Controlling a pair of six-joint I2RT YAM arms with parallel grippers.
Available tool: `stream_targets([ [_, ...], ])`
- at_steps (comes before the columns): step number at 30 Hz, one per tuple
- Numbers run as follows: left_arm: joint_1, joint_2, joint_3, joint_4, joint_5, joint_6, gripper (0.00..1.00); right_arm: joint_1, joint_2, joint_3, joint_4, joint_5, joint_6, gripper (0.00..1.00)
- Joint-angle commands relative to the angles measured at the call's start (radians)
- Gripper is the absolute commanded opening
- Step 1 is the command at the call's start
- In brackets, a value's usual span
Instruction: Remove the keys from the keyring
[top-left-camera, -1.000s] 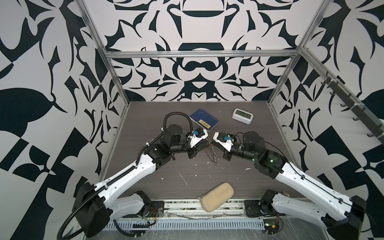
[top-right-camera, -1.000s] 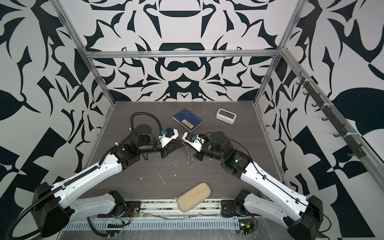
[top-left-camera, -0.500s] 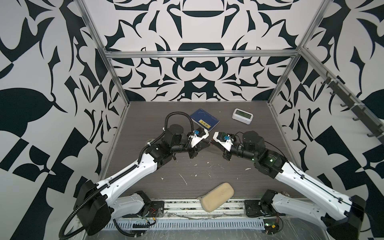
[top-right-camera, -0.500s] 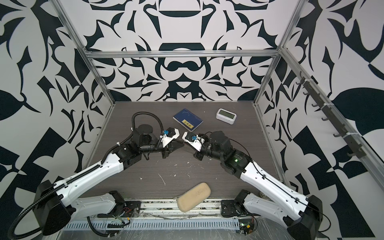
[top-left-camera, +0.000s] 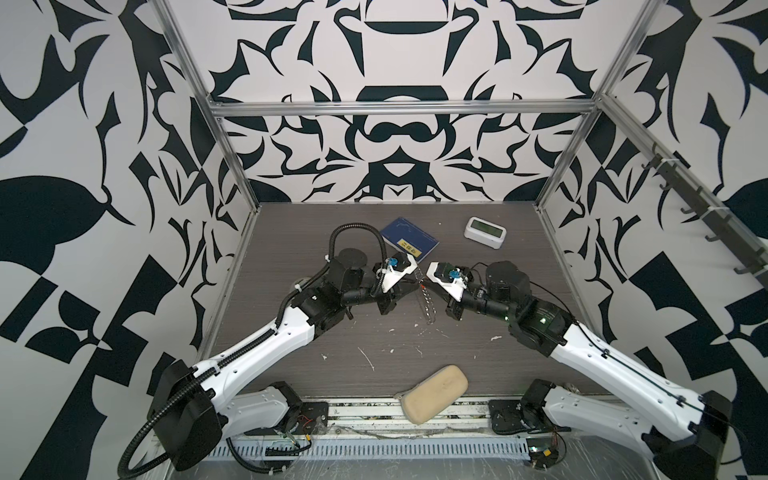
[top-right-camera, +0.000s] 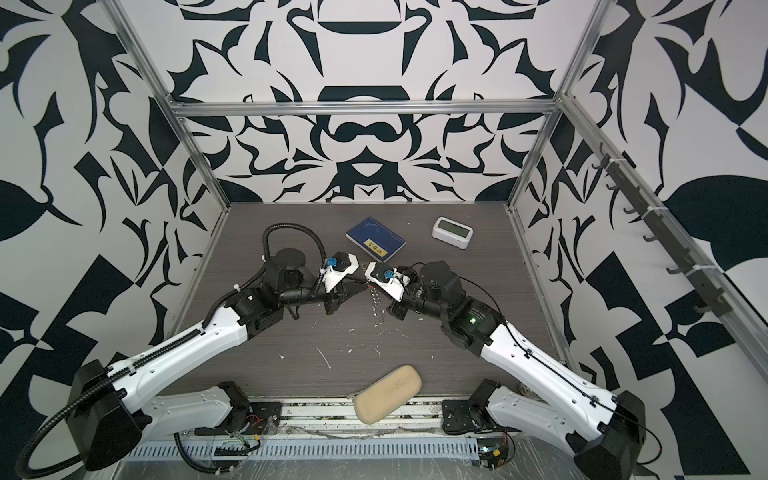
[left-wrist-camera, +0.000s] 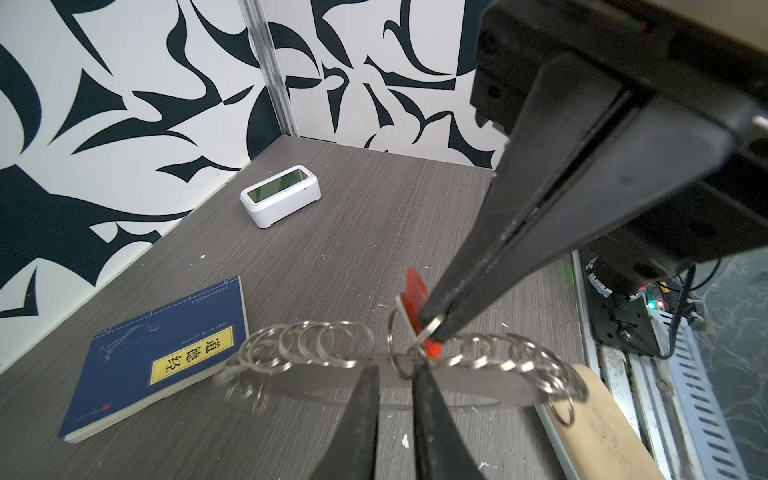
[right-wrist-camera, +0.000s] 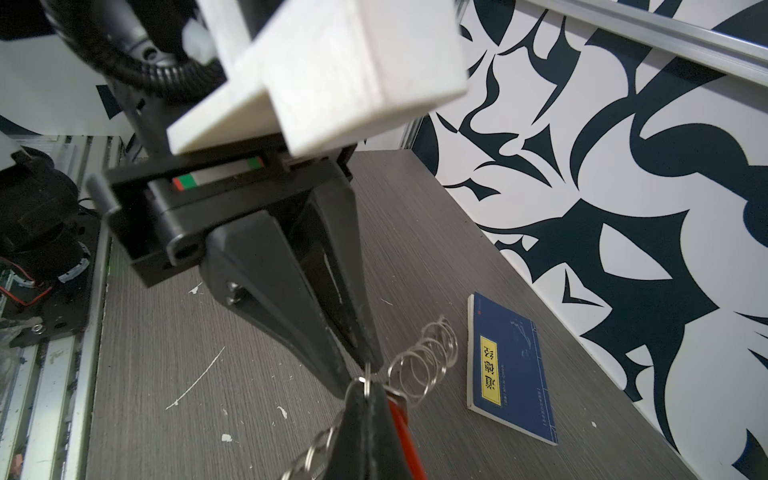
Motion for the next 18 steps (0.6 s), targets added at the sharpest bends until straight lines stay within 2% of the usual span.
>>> stream_targets([
  [1, 0.0, -0.017, 0.0, 0.044, 0.001, -0.008, 0.22, 0.003, -0.005, 0.056, 0.059, -0.018, 0.016, 0.0],
  [13, 0.0, -0.01, 0.005, 0.049, 0.052, -0.002, 0.29, 0.003, -0.003, 0.068, 0.04, -0.023, 0.027, 0.0],
  [18, -0.001, -0.017, 0.001, 0.049, 0.027, -0.003, 0.29, 0.003, 0.002, 0.082, 0.017, -0.006, 0.023, 0.0],
])
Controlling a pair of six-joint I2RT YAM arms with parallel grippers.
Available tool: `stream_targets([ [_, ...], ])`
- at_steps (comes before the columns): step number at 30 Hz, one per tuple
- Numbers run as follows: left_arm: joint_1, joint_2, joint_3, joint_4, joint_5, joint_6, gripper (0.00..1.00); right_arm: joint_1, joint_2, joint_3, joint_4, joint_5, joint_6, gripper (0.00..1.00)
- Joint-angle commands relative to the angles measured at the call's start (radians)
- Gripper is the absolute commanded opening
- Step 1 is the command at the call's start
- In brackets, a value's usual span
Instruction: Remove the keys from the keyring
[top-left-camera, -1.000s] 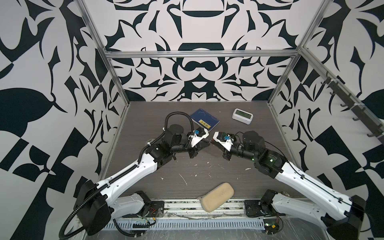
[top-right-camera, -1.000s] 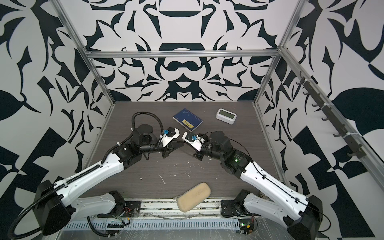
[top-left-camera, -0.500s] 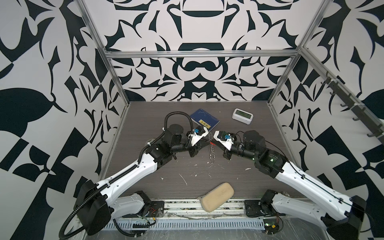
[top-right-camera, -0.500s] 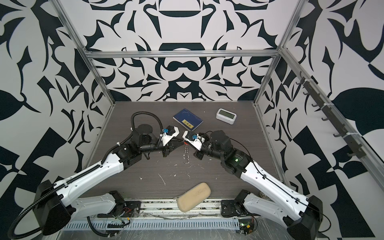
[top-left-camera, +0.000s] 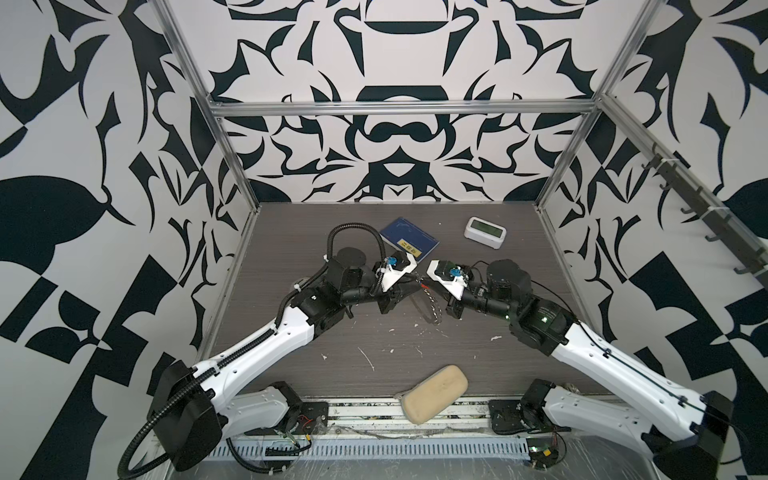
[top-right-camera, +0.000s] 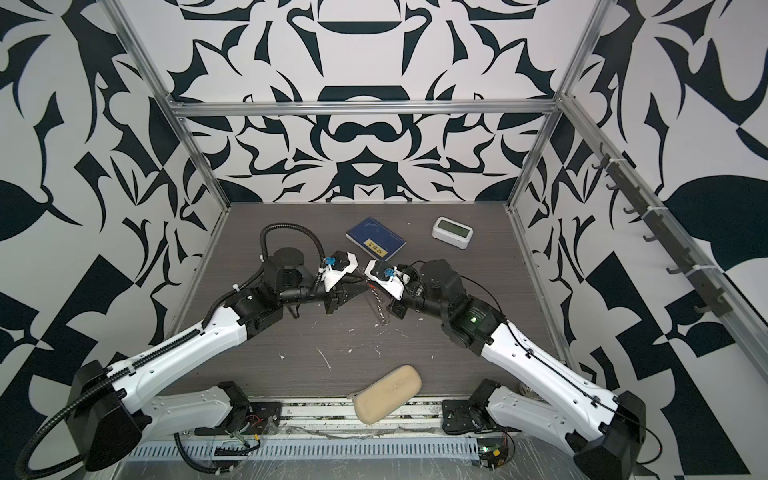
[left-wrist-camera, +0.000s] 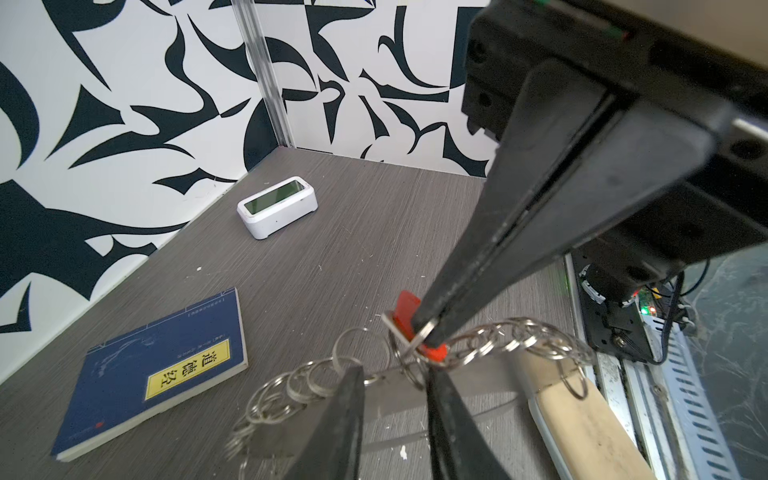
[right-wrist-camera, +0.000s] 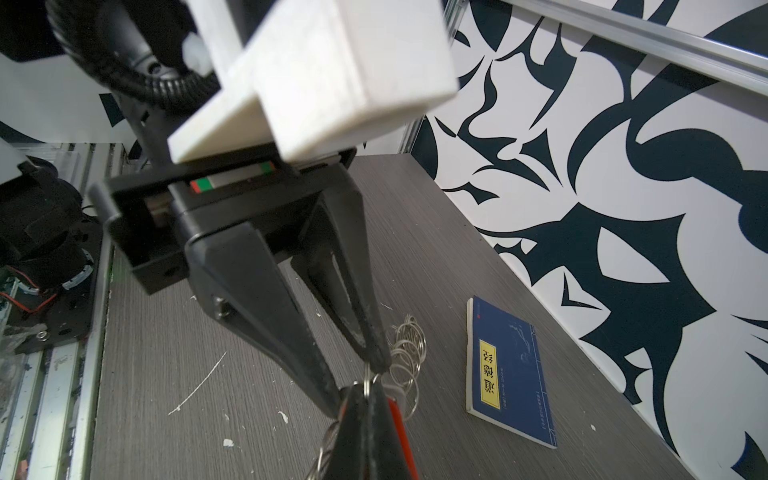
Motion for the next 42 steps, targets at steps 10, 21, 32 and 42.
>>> stream_targets([
  [10, -0.002, -0.01, 0.012, 0.049, -0.064, -0.028, 0.21, 0.003, -0.021, 0.039, 0.053, -0.072, 0.02, 0.0],
  [21, -0.002, -0.009, 0.011, 0.075, -0.038, -0.025, 0.08, 0.003, -0.015, 0.042, 0.056, -0.113, 0.025, 0.0],
  [32, -0.002, -0.02, 0.0, 0.1, -0.049, -0.012, 0.0, 0.003, -0.036, 0.029, 0.039, -0.098, 0.02, 0.0],
  [42, -0.001, -0.063, -0.088, 0.219, -0.052, -0.013, 0.0, -0.007, -0.08, 0.005, -0.01, -0.03, 0.004, 0.0],
])
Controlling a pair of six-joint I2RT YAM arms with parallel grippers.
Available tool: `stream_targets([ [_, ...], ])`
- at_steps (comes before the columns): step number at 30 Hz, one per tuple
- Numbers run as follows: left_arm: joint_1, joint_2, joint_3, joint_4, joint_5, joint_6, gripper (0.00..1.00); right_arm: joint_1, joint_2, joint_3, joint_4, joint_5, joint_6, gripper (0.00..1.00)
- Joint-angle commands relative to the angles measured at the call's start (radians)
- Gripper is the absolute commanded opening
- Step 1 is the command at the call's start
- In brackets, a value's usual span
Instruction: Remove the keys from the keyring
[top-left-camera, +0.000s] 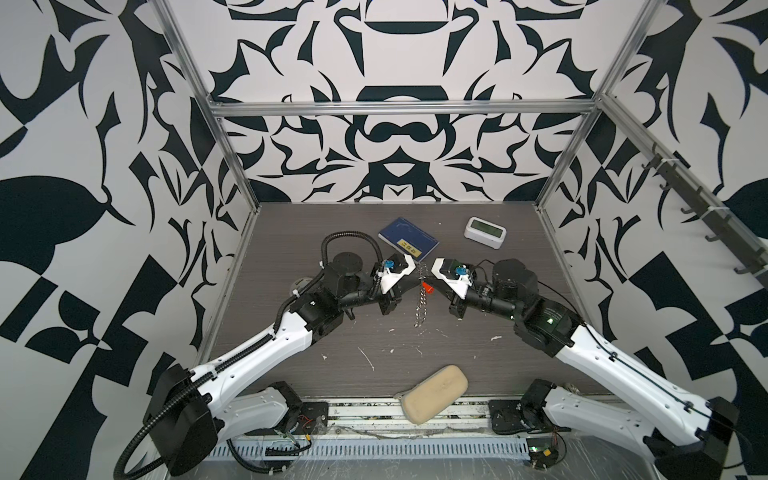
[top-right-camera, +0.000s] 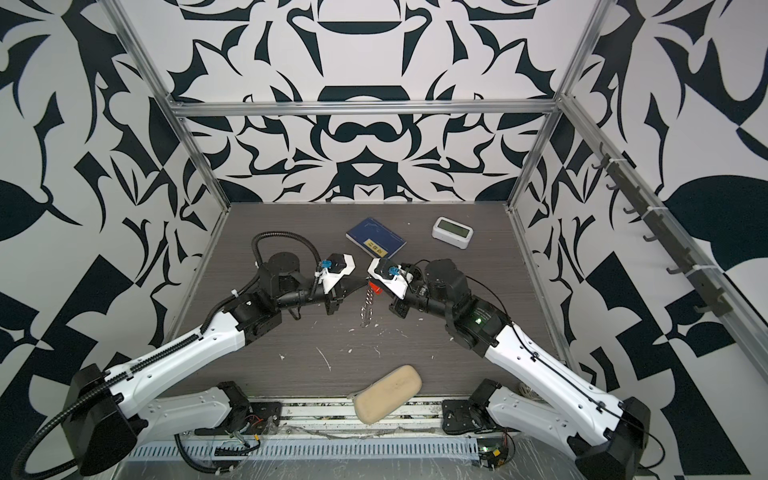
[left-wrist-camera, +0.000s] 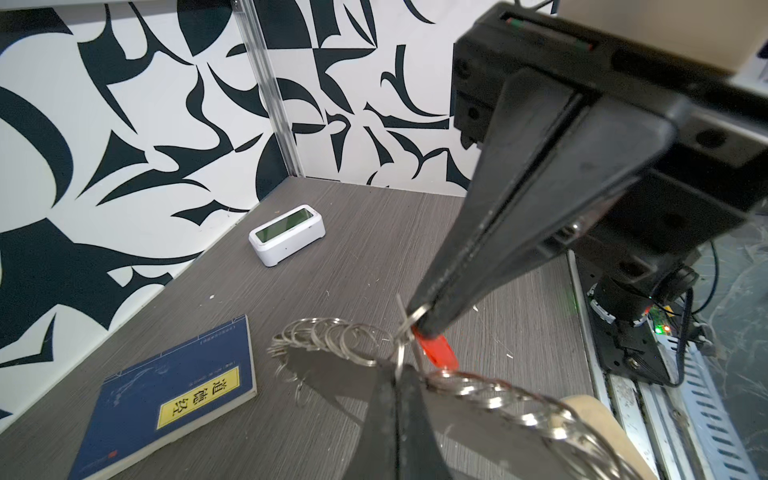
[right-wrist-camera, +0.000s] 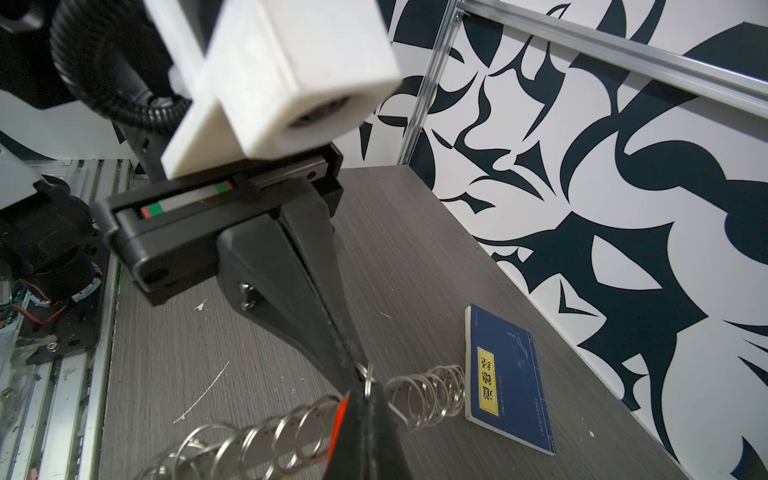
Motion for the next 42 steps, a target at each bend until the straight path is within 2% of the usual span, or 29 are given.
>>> stream_targets([
  [1, 0.009, -0.029, -0.033, 0.096, -0.029, -0.002, 0.0, -0.002, -0.046, -0.001, 0.001, -0.008, -0.008, 0.0],
  [8, 0.008, -0.047, -0.098, 0.223, 0.016, 0.006, 0.0, -0.012, -0.051, -0.02, 0.0, -0.007, 0.007, 0.0],
  [23, 0.035, -0.06, -0.199, 0.515, 0.058, -0.074, 0.0, -0.022, -0.078, -0.077, 0.008, -0.013, 0.064, 0.0],
  [31, 0.057, -0.055, -0.184, 0.54, 0.097, -0.091, 0.0, -0.028, -0.049, -0.074, -0.004, -0.022, 0.088, 0.0],
  [39, 0.082, -0.033, -0.173, 0.564, 0.143, -0.089, 0.0, -0.032, -0.07, -0.042, -0.024, 0.0, 0.054, 0.23],
  [42, 0.102, -0.032, -0.176, 0.577, 0.177, -0.072, 0.0, -0.033, -0.077, -0.021, -0.053, 0.0, 0.03, 0.27],
])
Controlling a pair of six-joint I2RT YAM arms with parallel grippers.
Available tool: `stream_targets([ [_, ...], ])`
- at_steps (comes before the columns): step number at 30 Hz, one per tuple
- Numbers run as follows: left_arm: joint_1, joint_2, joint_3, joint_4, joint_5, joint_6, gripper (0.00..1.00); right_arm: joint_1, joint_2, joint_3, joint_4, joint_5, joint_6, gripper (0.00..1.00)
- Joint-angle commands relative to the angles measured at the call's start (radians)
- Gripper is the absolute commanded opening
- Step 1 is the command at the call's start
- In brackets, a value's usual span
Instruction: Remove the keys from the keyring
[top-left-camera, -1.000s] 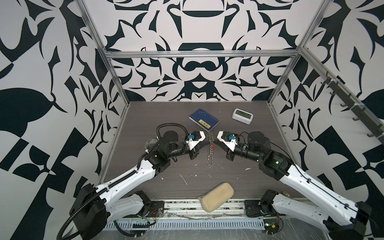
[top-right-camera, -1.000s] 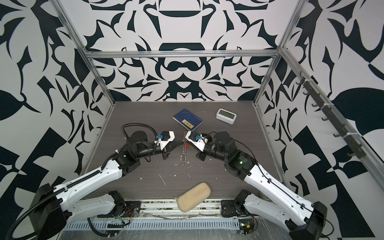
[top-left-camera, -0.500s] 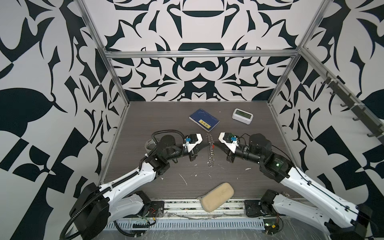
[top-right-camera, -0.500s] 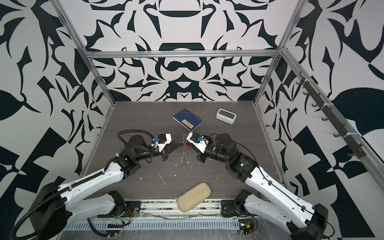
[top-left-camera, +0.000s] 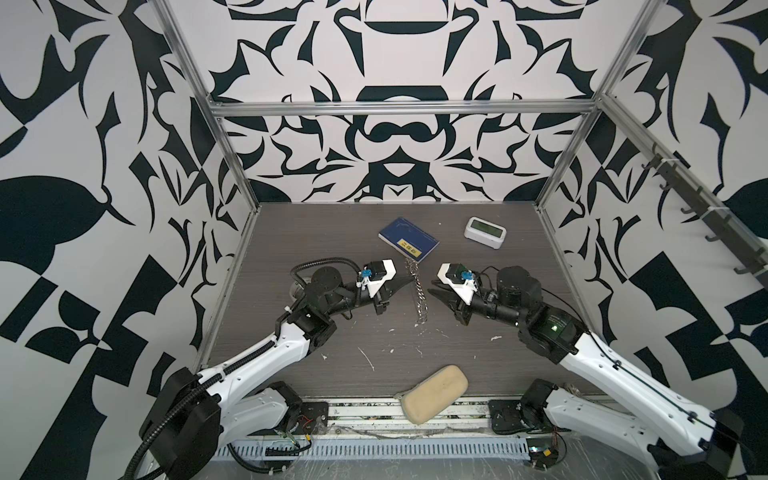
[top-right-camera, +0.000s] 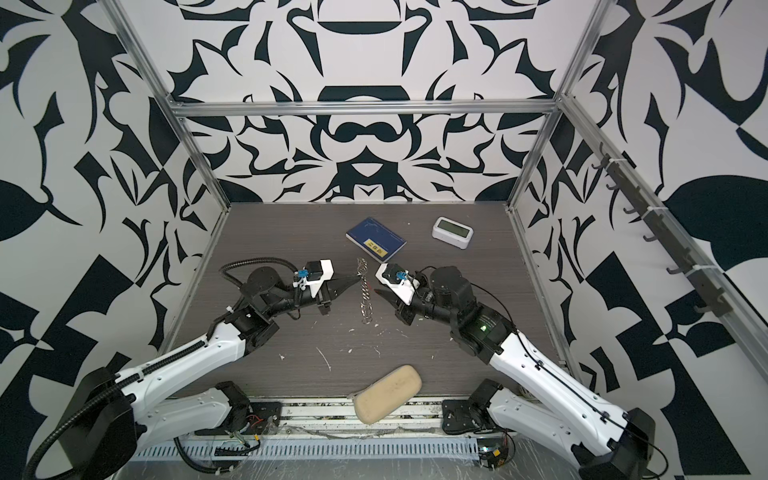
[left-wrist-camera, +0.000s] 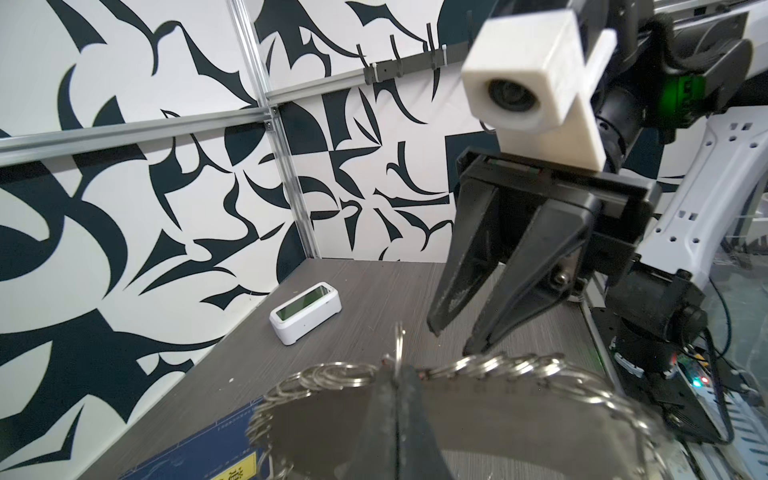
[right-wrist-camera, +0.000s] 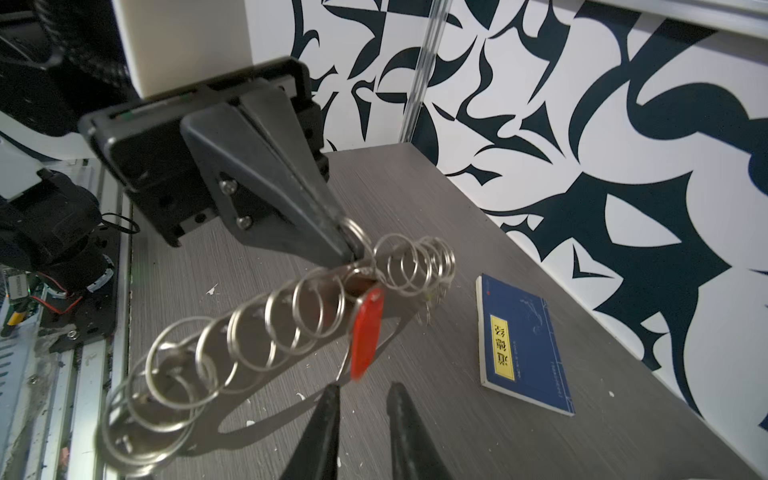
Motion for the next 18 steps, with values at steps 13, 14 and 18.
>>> stream_targets([
  [13, 0.087, -0.007, 0.049, 0.01, 0.292, 0.248, 0.0, -0.002, -0.005, 0.087, 0.059, -0.076, -0.228, 0.26],
  [14, 0.09, -0.004, 0.049, 0.01, 0.304, 0.265, 0.0, -0.002, 0.006, 0.089, 0.062, -0.082, -0.245, 0.26],
  [18, 0.093, -0.007, 0.065, -0.043, 0.315, 0.364, 0.0, -0.002, 0.037, 0.099, 0.085, -0.107, -0.307, 0.25],
])
